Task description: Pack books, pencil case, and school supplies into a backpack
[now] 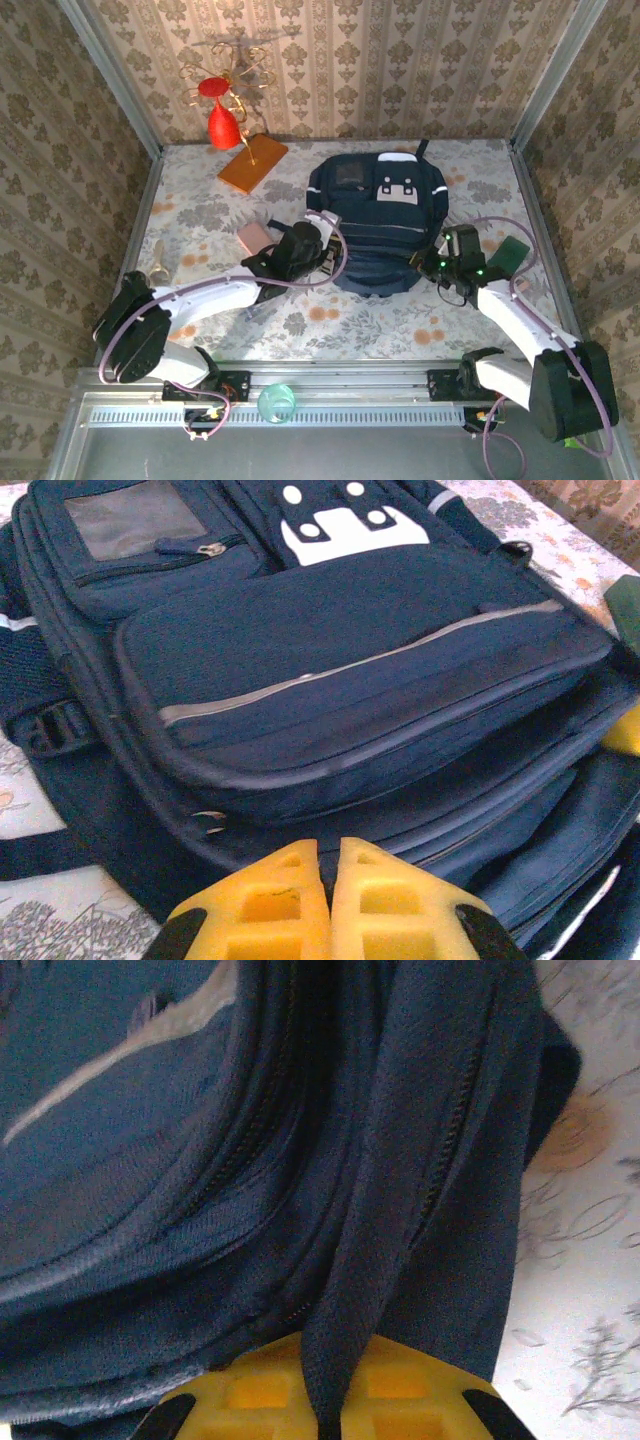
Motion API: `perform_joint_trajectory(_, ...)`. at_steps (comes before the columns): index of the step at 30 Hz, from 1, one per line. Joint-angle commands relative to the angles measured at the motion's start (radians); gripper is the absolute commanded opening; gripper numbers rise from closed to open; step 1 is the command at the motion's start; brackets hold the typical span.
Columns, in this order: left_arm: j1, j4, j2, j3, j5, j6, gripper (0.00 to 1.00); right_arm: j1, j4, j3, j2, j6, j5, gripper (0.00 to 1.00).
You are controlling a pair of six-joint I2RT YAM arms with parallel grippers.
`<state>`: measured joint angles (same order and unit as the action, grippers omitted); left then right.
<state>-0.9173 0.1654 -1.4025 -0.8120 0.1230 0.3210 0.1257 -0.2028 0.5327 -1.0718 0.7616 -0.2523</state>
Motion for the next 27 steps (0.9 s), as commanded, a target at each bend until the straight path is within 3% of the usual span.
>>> perform_joint_trajectory(1, 0.061, 0.006, 0.085, 0.039, 0.061, -0.025, 0.0, -0.094, -0.076, -0.003, 0.051, -0.075, 0.052, 0.08)
perform_joint_trajectory(7, 0.178, 0.028, 0.107, 0.083, 0.026, -0.028, 0.0, -0.198, -0.07, 0.008, 0.061, -0.089, 0.013, 0.06)
perform_joint_trajectory(11, 0.21, 0.032, 0.103, 0.072, -0.014, -0.027, 0.0, -0.229, -0.045, 0.034, 0.012, -0.09, -0.024, 0.06)
perform_joint_trajectory(13, 0.204, 0.039, 0.105, 0.068, -0.04, -0.015, 0.0, -0.23, -0.042, 0.051, -0.014, -0.098, -0.051, 0.13)
perform_joint_trajectory(16, 0.175, 0.064, 0.099, 0.07, -0.061, 0.008, 0.0, -0.226, -0.071, 0.075, -0.03, -0.129, -0.067, 0.34)
perform_joint_trajectory(19, 0.145, 0.086, 0.078, 0.062, -0.078, 0.031, 0.0, -0.22, -0.129, 0.094, 0.002, -0.18, -0.006, 0.52)
perform_joint_trajectory(22, 0.116, 0.086, 0.058, 0.041, -0.078, 0.032, 0.0, -0.193, -0.157, 0.107, 0.06, -0.218, 0.043, 0.6)
perform_joint_trajectory(24, 0.102, 0.082, 0.05, 0.032, -0.074, 0.03, 0.0, -0.126, -0.141, 0.116, 0.079, -0.243, 0.04, 0.65)
perform_joint_trajectory(27, 0.092, 0.08, 0.046, 0.023, -0.071, 0.029, 0.0, 0.069, -0.118, 0.152, 0.07, -0.329, 0.095, 0.7)
